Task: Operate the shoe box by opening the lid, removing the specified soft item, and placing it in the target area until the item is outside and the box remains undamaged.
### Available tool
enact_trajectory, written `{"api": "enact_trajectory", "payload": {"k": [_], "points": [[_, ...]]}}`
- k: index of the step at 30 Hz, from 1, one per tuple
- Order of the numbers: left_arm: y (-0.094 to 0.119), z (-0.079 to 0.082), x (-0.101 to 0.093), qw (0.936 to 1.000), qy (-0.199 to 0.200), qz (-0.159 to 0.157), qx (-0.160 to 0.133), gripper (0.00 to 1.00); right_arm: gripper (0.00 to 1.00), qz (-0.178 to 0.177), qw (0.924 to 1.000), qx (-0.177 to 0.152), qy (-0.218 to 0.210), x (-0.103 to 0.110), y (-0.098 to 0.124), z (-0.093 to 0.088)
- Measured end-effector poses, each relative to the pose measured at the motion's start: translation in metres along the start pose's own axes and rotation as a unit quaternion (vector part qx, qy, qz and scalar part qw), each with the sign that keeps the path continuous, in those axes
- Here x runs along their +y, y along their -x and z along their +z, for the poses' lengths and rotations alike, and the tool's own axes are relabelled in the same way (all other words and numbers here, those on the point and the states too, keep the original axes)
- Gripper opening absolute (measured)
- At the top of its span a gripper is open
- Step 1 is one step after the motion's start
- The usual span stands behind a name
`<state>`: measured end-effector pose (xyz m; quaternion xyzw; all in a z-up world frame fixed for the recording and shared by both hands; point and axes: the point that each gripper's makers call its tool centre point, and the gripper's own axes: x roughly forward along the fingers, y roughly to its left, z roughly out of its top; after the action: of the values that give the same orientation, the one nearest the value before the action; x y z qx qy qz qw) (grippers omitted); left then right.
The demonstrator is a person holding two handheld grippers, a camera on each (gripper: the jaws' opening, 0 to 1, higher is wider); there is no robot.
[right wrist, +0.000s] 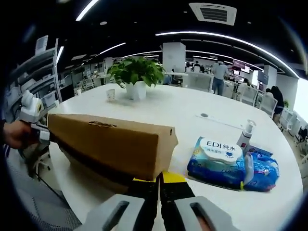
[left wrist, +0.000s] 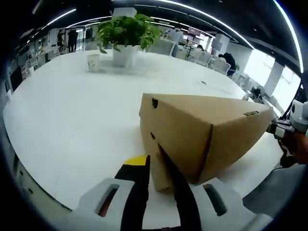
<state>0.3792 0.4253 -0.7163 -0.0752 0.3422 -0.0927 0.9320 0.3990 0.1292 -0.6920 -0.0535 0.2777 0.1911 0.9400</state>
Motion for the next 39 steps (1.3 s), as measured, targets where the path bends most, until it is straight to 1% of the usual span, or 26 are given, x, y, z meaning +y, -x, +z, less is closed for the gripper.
{"api": "enact_trajectory", "payload": {"k": [7, 8, 12, 18, 29, 34, 39], "points": [[0.018, 0.0, -0.001, 0.9988, -0.048, 0.011, -0.004, 0.17, 0.0, 0.005, 1.0, 0.001, -0.008, -0.001, 0.007, -0.005], [0.021, 0.0, -0.001, 0.9981, -0.061, 0.011, -0.003, 0.17, 0.0, 0.007, 0.9999, 0.0, -0.011, 0.0, 0.008, -0.005], [0.026, -0.003, -0.003, 0.9971, -0.076, 0.01, -0.002, 0.17, 0.0, 0.011, 0.9998, -0.003, -0.013, 0.003, 0.012, -0.007], [0.031, -0.008, -0.006, 0.9965, -0.084, 0.002, -0.002, 0.17, 0.0, 0.02, 0.9996, -0.006, -0.018, 0.009, 0.013, -0.01], [0.035, -0.011, -0.005, 0.9954, -0.096, 0.001, 0.005, 0.17, 0.0, 0.022, 0.9994, 0.002, -0.026, 0.009, 0.016, -0.017], [0.038, -0.014, -0.006, 0.9953, -0.097, 0.0, 0.007, 0.17, 0.0, 0.027, 0.9991, 0.009, -0.031, 0.011, 0.016, -0.022], [0.04, -0.017, -0.008, 0.9965, -0.083, 0.001, 0.007, 0.17, 0.0, 0.033, 0.9987, 0.015, -0.037, 0.012, 0.015, -0.027]]}}
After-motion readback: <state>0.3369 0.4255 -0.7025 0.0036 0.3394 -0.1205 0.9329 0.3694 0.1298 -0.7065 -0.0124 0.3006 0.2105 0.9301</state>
